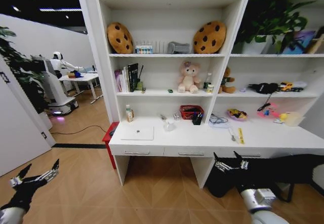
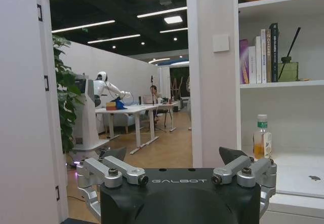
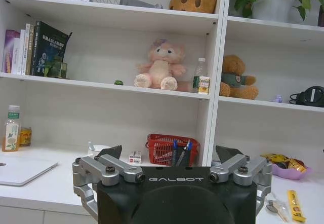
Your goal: Organize the objects on the table.
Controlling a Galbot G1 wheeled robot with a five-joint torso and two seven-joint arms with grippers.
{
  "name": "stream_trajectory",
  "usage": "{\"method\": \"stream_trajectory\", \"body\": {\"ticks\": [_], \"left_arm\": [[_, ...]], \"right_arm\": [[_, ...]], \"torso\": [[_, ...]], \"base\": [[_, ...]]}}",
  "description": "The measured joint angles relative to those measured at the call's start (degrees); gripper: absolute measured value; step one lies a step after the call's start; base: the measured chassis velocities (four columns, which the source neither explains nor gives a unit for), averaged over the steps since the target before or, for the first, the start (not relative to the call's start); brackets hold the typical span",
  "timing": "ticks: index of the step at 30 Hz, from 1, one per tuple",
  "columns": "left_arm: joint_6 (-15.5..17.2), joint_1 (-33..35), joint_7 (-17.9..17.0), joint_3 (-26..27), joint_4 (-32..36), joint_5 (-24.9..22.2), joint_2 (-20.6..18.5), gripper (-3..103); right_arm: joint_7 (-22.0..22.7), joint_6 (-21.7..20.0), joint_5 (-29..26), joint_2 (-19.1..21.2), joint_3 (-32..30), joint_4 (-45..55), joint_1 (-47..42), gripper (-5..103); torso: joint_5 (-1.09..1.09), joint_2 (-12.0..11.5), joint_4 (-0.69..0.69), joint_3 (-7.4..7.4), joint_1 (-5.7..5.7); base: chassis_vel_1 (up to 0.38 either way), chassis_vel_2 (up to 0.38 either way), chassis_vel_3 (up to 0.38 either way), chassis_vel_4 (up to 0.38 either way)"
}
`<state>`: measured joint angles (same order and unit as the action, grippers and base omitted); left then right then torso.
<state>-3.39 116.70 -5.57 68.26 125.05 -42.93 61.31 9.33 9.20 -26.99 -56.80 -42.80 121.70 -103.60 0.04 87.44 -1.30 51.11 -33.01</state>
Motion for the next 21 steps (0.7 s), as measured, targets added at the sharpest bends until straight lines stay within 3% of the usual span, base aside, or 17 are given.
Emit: {"method": "stream_trajectory", "body": {"ticks": [21], "left_arm": [[0.0, 0.0, 0.0, 0.0, 0.0, 0.0, 0.0, 100]], "right_arm": [[0.0, 0.0, 0.0, 0.0, 0.0, 0.0, 0.0, 100]], "torso": [[-0.05, 0.0, 0.0, 0.02, -0.04]], "base": [[0.006, -0.006, -0.009, 0.011]]}}
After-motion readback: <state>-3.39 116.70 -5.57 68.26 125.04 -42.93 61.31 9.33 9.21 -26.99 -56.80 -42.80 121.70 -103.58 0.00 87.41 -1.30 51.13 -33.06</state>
